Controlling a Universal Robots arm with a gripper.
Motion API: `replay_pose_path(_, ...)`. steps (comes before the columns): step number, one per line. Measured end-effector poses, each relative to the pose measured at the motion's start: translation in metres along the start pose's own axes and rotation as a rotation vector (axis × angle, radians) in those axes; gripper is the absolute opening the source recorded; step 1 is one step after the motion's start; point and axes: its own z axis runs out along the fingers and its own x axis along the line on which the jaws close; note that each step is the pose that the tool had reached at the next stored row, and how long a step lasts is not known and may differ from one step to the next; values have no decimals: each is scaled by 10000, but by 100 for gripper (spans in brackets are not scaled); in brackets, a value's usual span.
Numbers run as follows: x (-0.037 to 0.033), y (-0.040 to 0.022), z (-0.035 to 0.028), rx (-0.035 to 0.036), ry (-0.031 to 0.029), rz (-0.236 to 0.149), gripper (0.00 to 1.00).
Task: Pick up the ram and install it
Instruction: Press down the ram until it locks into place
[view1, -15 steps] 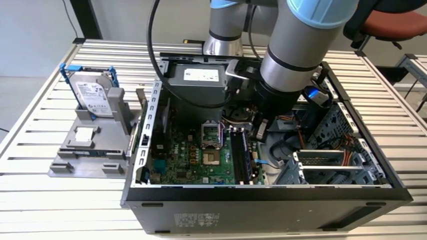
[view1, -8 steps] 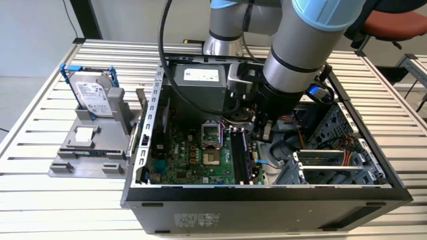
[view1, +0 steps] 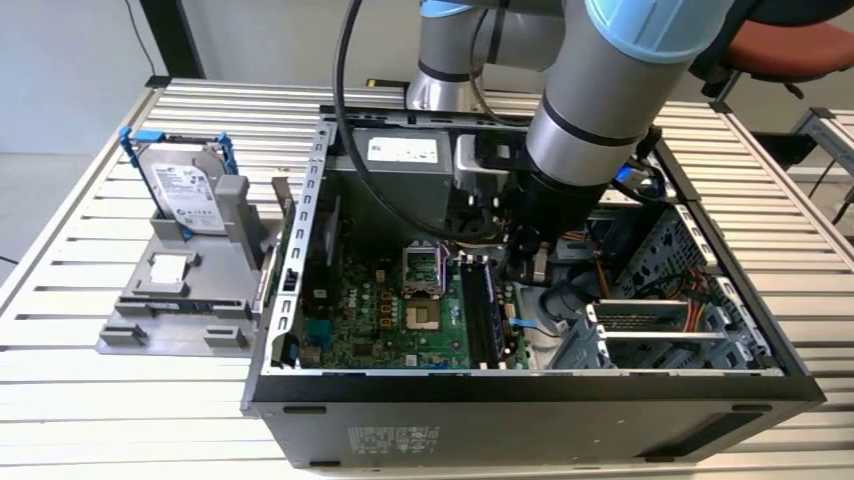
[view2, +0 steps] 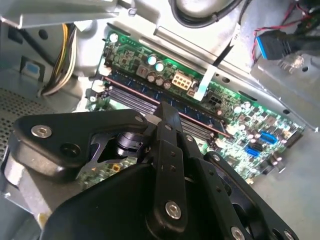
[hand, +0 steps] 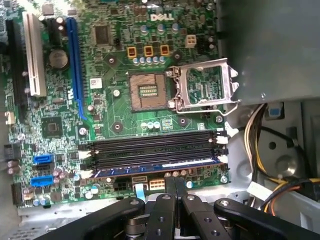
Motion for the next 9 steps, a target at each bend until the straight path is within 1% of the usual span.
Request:
replay_pose_path(6, -1, 0, 1, -63, 35, -820, 0)
replay_pose_path(7, 0, 0, 1, -68, 38, -900, 0)
replay_pose_path(9, -1, 0, 2, -71, 38, -924, 0)
